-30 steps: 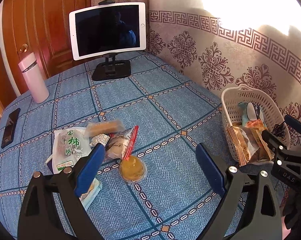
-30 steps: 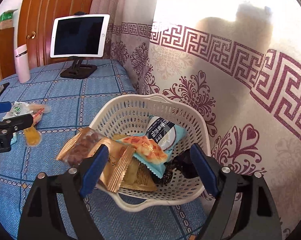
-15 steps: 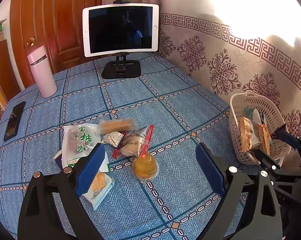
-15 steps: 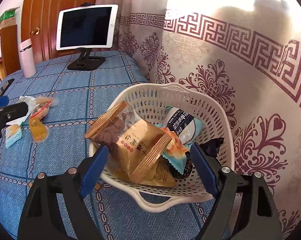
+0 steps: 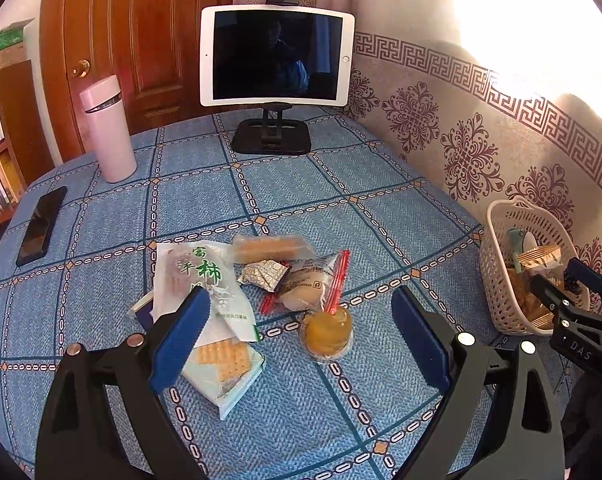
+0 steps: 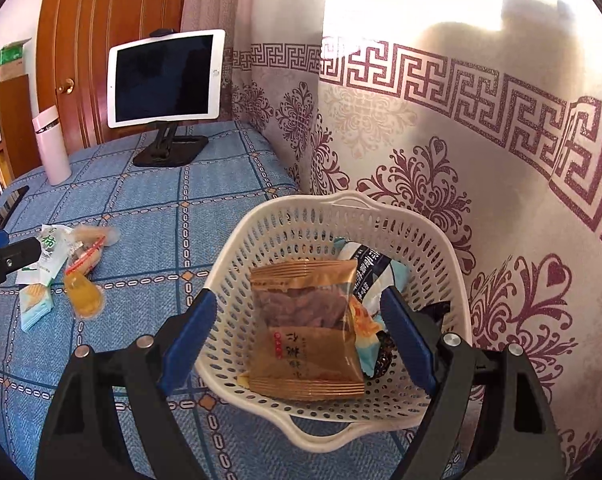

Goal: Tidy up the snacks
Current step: 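Grasp the white-green persimmon cake bag with the left gripper while the right approaches the orange jelly cup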

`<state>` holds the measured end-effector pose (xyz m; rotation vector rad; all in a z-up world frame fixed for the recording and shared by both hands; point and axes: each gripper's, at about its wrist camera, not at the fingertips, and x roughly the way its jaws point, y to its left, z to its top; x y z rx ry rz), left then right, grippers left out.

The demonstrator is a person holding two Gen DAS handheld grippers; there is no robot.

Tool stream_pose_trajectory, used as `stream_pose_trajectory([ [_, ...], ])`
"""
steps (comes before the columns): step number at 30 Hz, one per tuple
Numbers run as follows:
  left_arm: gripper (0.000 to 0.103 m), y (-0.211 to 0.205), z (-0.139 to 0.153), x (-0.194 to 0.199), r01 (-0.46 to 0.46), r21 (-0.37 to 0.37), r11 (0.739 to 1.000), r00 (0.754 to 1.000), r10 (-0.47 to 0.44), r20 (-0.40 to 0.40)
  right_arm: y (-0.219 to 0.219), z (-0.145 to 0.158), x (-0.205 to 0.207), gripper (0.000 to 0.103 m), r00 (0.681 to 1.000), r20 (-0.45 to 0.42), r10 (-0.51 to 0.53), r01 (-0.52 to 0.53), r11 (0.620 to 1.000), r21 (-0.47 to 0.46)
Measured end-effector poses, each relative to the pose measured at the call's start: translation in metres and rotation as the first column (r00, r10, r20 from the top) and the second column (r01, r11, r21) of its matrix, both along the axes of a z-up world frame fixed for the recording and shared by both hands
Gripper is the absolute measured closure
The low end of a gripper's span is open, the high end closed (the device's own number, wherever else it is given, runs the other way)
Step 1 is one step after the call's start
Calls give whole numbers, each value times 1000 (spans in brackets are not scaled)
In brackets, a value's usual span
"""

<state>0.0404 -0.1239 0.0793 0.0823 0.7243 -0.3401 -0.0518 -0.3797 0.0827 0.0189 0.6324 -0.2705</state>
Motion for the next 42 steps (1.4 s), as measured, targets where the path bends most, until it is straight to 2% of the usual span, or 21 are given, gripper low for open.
stream_pose_trajectory([
  [5, 10, 29, 1, 9, -74, -9, 997, 997, 74, -1, 6, 10, -4, 20, 995, 44, 84, -89, 988, 123],
  [12, 10, 69, -6, 23, -179, 2, 984, 984, 179, -18, 37, 19, -8, 20, 984, 96, 147, -158, 981, 112],
  [17, 10, 84, -15, 32, -219, 13, 976, 975, 219, -40, 64, 10, -2, 20, 974, 74, 213, -219, 972, 85],
  [27, 10, 72, -32, 59, -206, 54, 977, 974, 210, -79, 110, -20, 8, 20, 940, -7, 340, -338, 936, 103],
  [32, 9, 63, -40, 78, -207, 64, 976, 969, 213, -123, 115, -29, 11, 20, 934, -32, 355, -349, 930, 113],
  [39, 9, 49, -53, 97, -196, 102, 975, 967, 209, -146, 116, -39, 16, 20, 931, -56, 361, -352, 927, 129],
  [41, 11, 49, -58, 101, -199, 107, 974, 964, 215, -158, 116, -41, 17, 20, 931, -62, 361, -351, 927, 133],
  [42, 16, 50, -60, 102, -198, 102, 975, 963, 213, -163, 115, -42, 18, 20, 931, -65, 360, -349, 927, 136],
])
